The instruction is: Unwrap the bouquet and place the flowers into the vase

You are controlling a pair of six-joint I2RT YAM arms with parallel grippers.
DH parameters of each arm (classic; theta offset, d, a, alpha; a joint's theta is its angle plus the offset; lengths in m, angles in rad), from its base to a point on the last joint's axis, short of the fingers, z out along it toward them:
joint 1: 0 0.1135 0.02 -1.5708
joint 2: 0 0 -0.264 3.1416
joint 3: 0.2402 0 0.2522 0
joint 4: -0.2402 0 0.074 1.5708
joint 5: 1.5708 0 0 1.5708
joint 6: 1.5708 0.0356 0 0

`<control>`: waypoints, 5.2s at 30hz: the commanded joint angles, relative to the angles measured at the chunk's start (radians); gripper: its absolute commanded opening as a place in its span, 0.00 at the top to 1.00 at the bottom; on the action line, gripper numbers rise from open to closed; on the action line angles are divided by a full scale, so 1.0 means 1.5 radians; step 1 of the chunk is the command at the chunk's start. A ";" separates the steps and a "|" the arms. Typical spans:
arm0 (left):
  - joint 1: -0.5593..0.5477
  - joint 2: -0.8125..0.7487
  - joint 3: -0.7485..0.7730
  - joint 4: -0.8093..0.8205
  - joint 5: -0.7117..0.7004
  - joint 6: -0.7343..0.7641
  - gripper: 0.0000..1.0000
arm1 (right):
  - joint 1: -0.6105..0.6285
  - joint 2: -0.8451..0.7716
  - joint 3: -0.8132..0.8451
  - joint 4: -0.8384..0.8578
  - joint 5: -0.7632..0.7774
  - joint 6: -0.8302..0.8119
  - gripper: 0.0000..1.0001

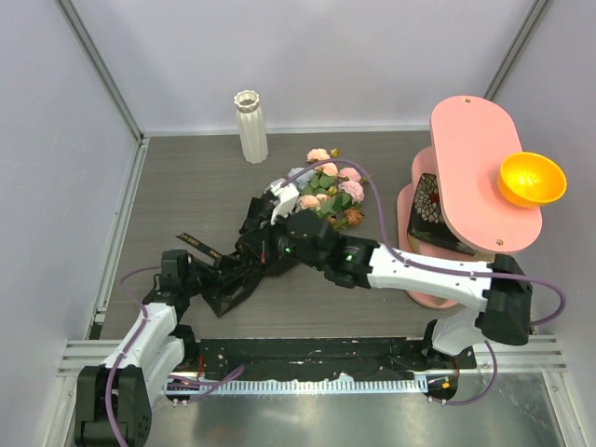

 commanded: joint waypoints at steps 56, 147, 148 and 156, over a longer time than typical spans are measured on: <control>-0.003 -0.084 0.014 -0.024 0.033 0.101 0.72 | -0.019 0.224 0.184 -0.236 -0.056 -0.151 0.60; -0.006 -0.036 0.007 -0.012 0.008 0.066 0.72 | -0.027 0.266 0.046 -0.099 -0.134 -0.284 0.95; -0.006 -0.035 0.007 -0.011 0.006 0.067 0.71 | -0.027 0.261 0.045 -0.103 -0.132 -0.284 0.98; -0.005 0.025 -0.007 0.006 -0.036 0.054 0.83 | -0.027 0.133 -0.007 -0.109 -0.013 -0.246 0.99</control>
